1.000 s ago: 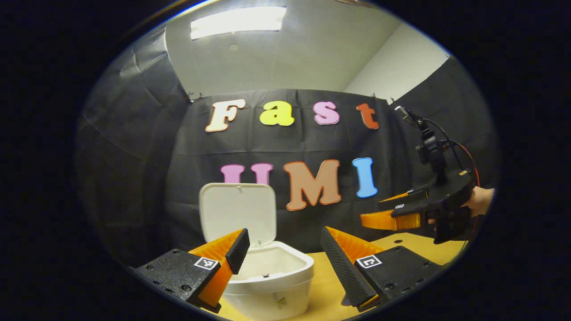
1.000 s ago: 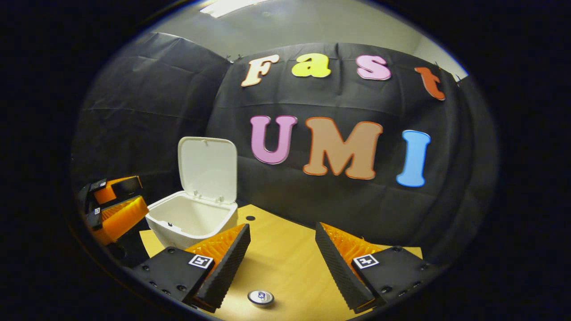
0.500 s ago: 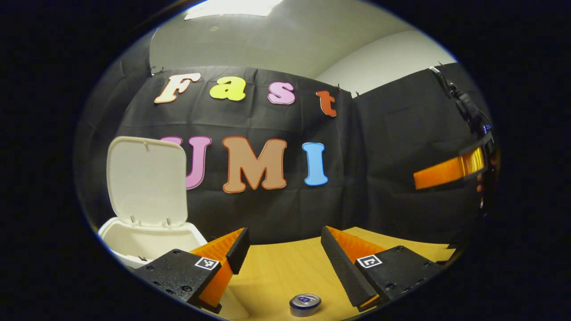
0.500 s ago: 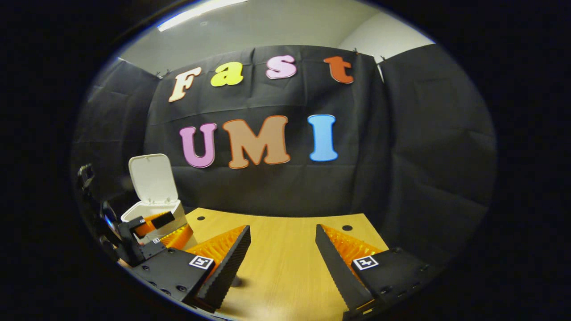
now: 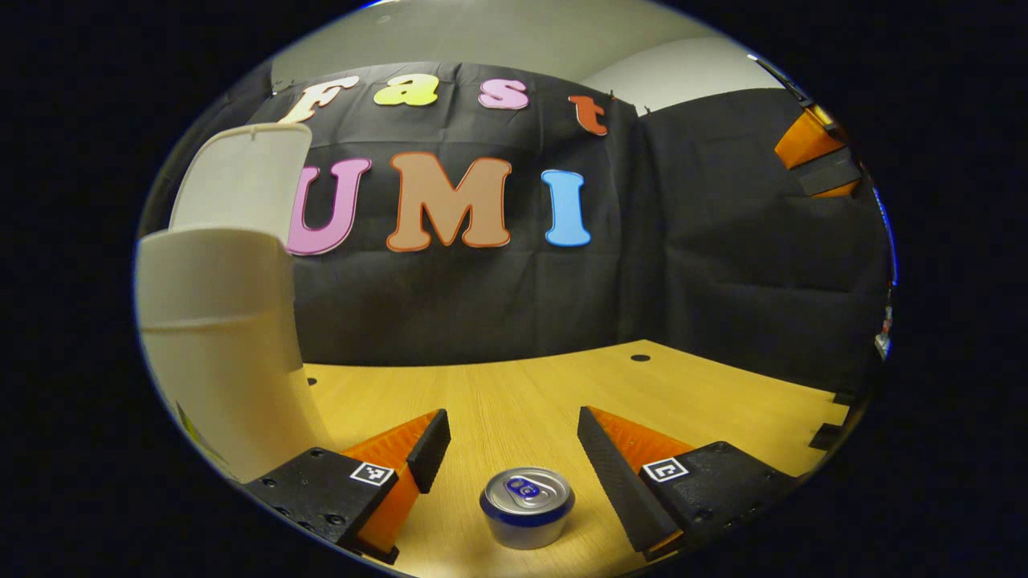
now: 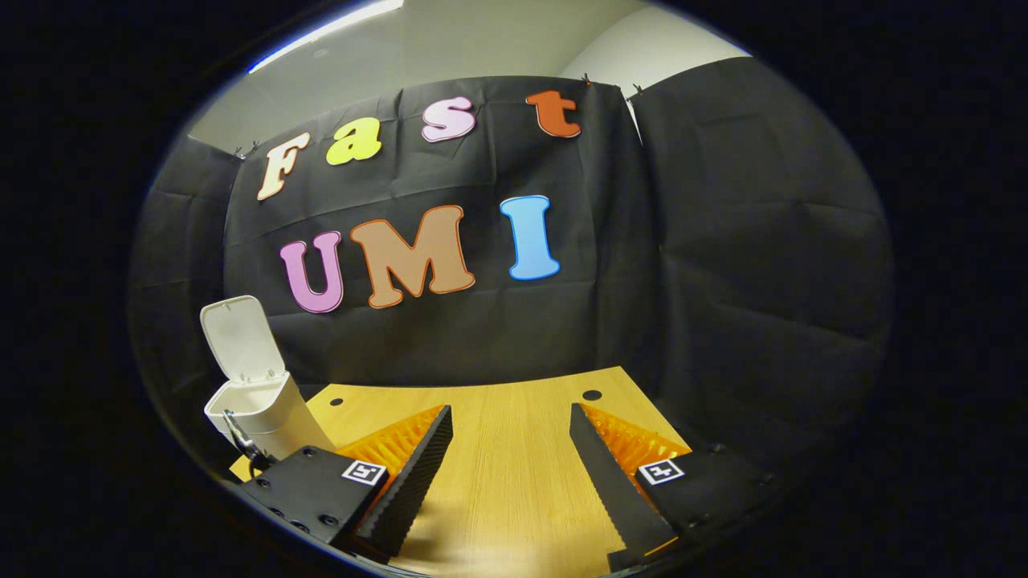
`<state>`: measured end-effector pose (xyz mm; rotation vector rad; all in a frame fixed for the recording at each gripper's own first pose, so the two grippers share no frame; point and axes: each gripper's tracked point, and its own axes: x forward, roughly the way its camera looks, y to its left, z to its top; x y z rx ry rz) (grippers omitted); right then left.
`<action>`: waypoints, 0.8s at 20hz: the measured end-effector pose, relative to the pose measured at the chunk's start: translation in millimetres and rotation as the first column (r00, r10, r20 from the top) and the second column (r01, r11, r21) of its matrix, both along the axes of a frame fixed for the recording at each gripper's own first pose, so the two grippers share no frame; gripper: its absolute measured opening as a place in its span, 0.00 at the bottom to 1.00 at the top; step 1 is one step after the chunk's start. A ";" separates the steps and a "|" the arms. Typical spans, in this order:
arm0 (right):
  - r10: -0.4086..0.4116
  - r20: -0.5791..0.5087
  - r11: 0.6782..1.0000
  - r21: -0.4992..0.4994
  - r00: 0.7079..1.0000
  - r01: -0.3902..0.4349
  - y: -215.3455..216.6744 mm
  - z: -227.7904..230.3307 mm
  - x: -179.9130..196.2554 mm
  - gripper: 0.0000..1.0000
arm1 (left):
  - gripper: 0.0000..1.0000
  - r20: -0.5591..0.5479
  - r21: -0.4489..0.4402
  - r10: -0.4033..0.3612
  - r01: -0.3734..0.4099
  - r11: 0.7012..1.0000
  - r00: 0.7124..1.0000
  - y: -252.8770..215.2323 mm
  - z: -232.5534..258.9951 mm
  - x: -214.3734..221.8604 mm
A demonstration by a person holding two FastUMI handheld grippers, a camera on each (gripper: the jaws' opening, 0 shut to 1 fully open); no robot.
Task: Press the lid of the desktop garbage bin to open it, pick up the crumpled paper on the desktop and throw it into the bin, then pick up the pop can on the desktop and drop it into the bin, and finally close the garbage bin lid.
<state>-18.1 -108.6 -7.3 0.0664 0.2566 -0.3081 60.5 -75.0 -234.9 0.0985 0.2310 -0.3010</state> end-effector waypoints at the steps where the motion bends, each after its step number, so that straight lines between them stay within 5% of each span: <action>1: -0.005 -0.008 1.000 0.010 1.000 0.005 -4.6 -4.5 -1.9 0.98 | 0.96 -0.021 0.003 0.013 -0.013 1.000 1.000 1.3 -12.0 0.6; 7: -0.035 0.015 0.996 0.087 0.999 0.034 -27.5 -8.8 -4.9 0.97 | 1.00 -0.121 0.020 0.083 -0.082 0.996 0.989 1.9 -71.7 -1.0; 11: -0.057 0.006 0.995 0.082 0.998 0.056 -39.1 -13.5 -9.7 0.96 | 0.93 -0.110 0.037 0.076 -0.073 0.997 0.991 -6.7 -73.7 0.3; 12: -0.055 0.000 0.995 0.085 0.999 0.054 -39.2 -15.0 -11.0 0.96 | 0.80 -0.117 0.044 0.069 -0.064 0.997 0.991 -9.1 -77.0 -2.8; 16: -0.058 0.001 0.995 0.078 0.998 0.058 -45.9 -15.6 -16.0 0.96 | 0.79 -0.135 0.038 0.060 -0.055 0.998 0.989 -14.5 -70.7 -1.9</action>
